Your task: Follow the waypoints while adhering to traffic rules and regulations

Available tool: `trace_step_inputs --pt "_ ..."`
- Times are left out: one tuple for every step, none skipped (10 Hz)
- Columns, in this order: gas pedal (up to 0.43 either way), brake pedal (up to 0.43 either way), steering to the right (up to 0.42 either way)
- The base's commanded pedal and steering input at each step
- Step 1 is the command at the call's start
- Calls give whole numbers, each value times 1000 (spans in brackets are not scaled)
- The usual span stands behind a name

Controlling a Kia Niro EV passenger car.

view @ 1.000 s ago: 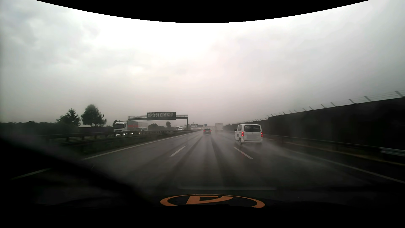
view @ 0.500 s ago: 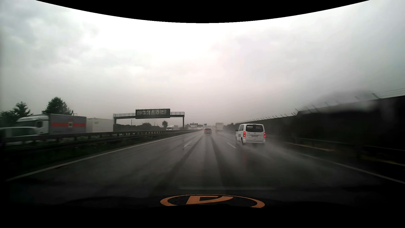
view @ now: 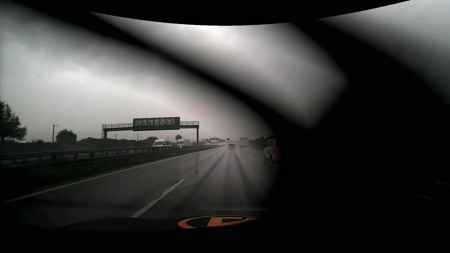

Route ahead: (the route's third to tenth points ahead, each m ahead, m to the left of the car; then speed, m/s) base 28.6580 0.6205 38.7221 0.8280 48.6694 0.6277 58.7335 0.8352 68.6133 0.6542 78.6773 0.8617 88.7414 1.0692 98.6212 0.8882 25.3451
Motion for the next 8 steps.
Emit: trace_step_inputs --pt "220 0 -2" --pt "220 0 -2" --pt "220 0 -2" --pt "220 0 -2" --pt "220 0 -2" --pt "220 0 -2" --pt "220 0 -2" --pt "220 0 -2"
